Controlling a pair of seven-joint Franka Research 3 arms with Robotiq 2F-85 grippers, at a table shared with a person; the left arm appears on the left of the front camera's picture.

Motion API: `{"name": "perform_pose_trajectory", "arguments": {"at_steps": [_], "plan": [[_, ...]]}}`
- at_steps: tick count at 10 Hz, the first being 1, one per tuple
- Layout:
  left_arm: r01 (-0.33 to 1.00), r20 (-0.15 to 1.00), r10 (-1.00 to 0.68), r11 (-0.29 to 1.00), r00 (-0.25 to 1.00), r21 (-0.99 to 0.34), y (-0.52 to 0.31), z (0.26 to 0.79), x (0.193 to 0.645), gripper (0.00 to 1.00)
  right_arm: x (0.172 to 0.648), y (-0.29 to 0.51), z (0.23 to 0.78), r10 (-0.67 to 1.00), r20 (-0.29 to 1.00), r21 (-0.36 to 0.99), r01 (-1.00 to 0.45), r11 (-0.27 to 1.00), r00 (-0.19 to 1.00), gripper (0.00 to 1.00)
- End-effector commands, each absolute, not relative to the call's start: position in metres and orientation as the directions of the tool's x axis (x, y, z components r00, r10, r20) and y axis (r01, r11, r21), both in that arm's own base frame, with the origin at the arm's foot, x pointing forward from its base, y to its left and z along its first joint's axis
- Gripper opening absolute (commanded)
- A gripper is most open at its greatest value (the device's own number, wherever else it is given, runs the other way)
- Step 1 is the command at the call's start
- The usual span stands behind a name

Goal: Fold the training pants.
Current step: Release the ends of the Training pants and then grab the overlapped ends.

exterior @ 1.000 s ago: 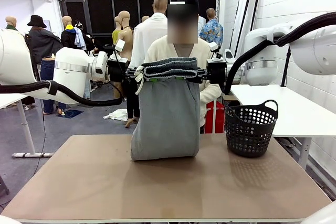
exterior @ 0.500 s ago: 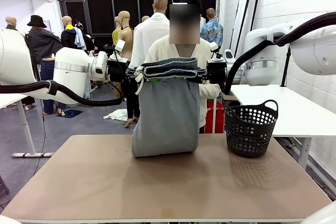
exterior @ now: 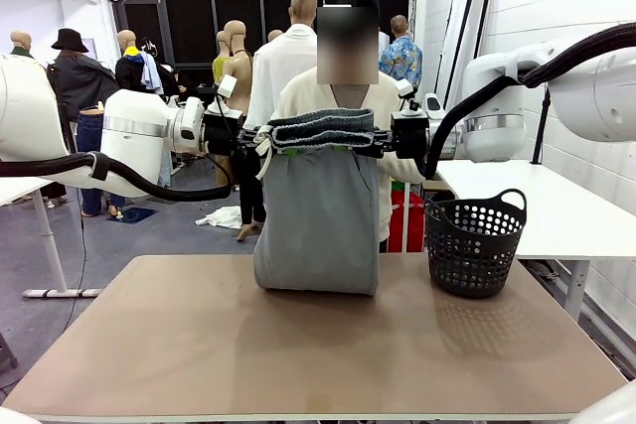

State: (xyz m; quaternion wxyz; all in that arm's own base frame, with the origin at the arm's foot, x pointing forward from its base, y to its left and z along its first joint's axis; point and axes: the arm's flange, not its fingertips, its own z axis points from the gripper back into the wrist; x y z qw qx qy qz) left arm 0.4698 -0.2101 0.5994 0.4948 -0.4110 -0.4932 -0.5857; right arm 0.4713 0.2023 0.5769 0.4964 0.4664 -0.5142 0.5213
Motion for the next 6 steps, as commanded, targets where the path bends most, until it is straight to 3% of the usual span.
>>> {"name": "perform_pose_trajectory", "arguments": {"at_steps": [1,6], "plan": [[0.983,0.971,-0.155,-0.007,-0.184,0.185,-0.2106,0.6017,0.4662,0.0,0.4703,0.2033,0.5778,0.034,0.997,-0.074,-0.997,0.013,-0.073,0.0],[0.983,0.971,-0.155,-0.007,-0.184,0.185,-0.2106,0.6017,0.4662,0.0,0.4703,0.2033,0.5778,0.034,0.997,-0.074,-0.997,0.013,-0.073,0.0]]}}
